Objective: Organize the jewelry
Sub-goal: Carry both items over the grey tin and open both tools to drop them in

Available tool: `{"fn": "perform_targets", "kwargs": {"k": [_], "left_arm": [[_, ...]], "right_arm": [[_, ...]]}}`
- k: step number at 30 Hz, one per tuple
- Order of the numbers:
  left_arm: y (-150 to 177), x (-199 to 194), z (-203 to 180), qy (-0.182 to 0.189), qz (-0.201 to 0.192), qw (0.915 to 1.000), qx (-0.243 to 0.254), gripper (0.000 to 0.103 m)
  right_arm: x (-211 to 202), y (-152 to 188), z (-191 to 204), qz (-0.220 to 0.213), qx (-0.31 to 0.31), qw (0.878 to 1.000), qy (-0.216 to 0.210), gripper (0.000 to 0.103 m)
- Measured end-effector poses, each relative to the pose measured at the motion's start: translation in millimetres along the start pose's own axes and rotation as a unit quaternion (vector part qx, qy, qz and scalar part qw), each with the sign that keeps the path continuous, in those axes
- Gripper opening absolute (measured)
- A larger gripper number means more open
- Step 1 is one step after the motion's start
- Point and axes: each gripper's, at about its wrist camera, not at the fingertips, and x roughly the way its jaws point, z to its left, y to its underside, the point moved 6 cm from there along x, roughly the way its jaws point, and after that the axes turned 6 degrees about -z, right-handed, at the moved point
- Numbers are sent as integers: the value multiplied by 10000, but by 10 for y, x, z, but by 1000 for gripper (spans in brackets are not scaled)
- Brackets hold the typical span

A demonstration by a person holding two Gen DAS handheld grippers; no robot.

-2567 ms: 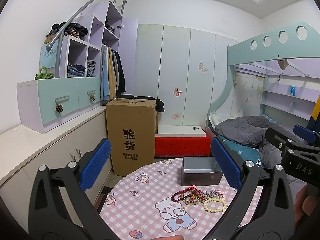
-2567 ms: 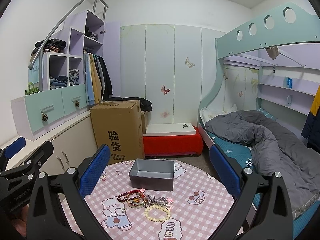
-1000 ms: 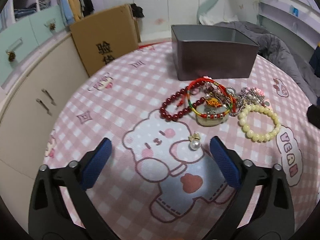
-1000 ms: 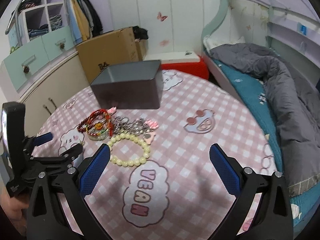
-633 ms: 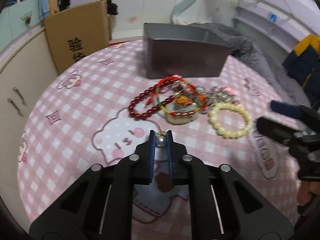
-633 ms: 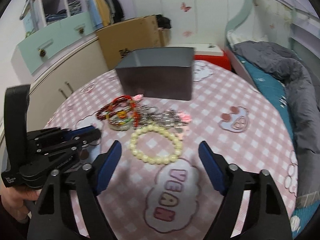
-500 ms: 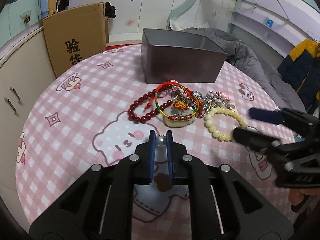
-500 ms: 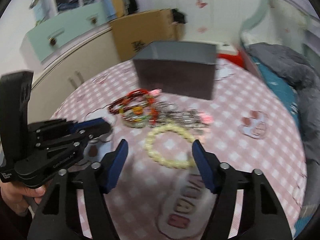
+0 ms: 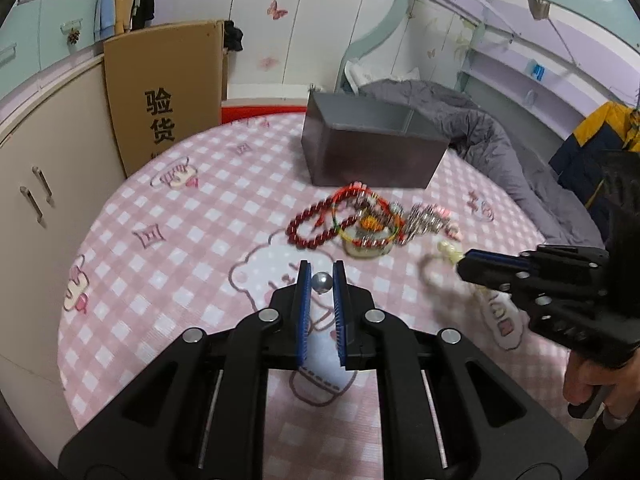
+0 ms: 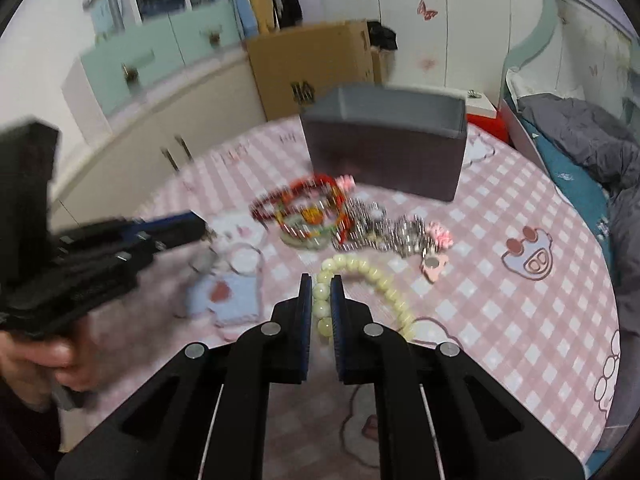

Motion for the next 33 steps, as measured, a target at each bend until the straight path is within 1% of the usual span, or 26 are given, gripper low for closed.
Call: {"fn": "perform_targets", "kwargs": {"k": [2, 4, 8, 9, 11, 14, 15, 18, 20, 22, 25, 27, 28, 29, 30, 31, 32, 33], "left_arm": [[-115, -80, -20, 19, -156, 9999, 10, 11], [-226, -134, -44, 37, -289, 9996, 47, 11], [-542, -206, -96, 84, -564, 9983, 138, 11], [-609, -215, -99, 93, -617, 9979, 155, 11], [-844, -209, -121, 116, -763, 9968, 202, 11], [-1154, -123, -182, 252, -839, 9959, 239, 11], [-1223, -83, -203, 289, -845, 9957, 260, 11], [-1484, 120, -290, 401, -771, 9956, 350, 11], [-1618, 312, -344, 434, -642, 9962, 397, 11], [-1681, 488, -371, 485, -512, 9969, 360, 11], [-1677, 784, -408, 564, -155, 9976, 356, 11], [-1648, 917, -373, 456, -52, 9984, 341, 12], [-1636, 998, -340, 343, 39, 9988, 337, 24], [-1626, 1057, -304, 274, 134, 9991, 308, 58], [-1615, 1077, -256, 189, 164, 9994, 253, 78], [-1618, 1047, -219, 99, 32, 9997, 200, 95], [-1623, 987, -200, 53, -147, 9997, 204, 96], [-1626, 946, -193, 23, -202, 9995, 242, 96]], "right_arm": [[-95, -127, 10, -113, 88, 9998, -146, 8], [-214, -267, 20, -259, 175, 9988, -380, 8], [-376, -589, 66, -598, 206, 9961, -615, 8], [-417, -676, 66, -677, 180, 9955, -642, 8], [-470, -829, 66, -805, 99, 9947, -640, 8], [-535, -1211, 23, -1058, -4, 9921, -669, 8], [-541, -1286, -3, -1108, -17, 9917, -650, 8], [-463, -1545, -161, -1190, 112, 9908, -635, 8], [-338, -1687, -305, -1177, 202, 9914, -542, 8], [-190, -1741, -434, -1061, 339, 9925, -498, 8], [95, -1735, -635, -821, 564, 9941, -418, 8], [231, -1691, -733, -696, 715, 9943, -380, 10], [293, -1659, -784, -642, 772, 9944, -317, 12], [330, -1630, -834, -616, 841, 9942, -266, 13], [322, -1616, -867, -630, 926, 9934, -262, 21], [314, -1592, -911, -667, 1049, 9919, -261, 41], [276, -1573, -946, -732, 1141, 9905, -226, 55], [232, -1568, -961, -821, 1171, 9896, -169, 80]]}}
